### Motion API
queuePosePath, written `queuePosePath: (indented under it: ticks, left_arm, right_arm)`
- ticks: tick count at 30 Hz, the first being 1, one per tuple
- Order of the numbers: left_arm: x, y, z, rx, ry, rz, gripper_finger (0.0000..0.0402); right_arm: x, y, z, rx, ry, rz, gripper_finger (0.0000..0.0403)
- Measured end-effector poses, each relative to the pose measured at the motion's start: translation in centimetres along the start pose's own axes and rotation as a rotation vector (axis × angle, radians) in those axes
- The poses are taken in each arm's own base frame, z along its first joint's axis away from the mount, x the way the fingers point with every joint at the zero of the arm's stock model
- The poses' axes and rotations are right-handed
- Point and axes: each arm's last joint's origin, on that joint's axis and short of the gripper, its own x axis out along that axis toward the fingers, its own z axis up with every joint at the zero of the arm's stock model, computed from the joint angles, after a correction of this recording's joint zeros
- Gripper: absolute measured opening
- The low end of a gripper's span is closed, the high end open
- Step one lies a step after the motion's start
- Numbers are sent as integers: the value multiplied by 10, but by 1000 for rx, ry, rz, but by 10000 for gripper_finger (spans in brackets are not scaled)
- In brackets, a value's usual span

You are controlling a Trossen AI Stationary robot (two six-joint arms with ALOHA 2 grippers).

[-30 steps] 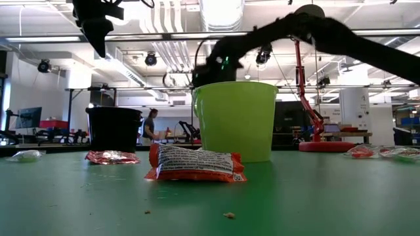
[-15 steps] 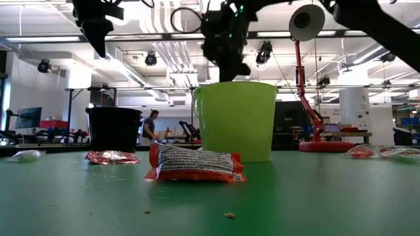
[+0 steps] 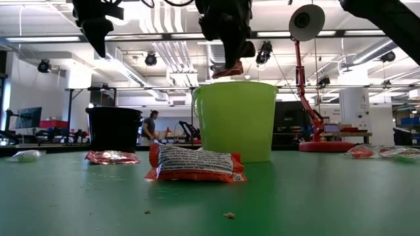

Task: Sort candy
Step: Put the orange chocolate into the green bucket

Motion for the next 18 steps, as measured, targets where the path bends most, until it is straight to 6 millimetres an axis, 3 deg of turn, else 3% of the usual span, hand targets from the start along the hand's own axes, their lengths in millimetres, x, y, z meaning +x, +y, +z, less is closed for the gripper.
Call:
queuePosePath:
  ticks: [7, 18]
  left_arm:
    - [0, 0, 0, 5, 0, 0, 98]
    - [0, 0, -6, 36, 51, 0, 98]
  right_arm:
    - [5, 33, -6, -38, 28, 89, 9]
    - [9, 61, -13, -161, 45, 101, 18]
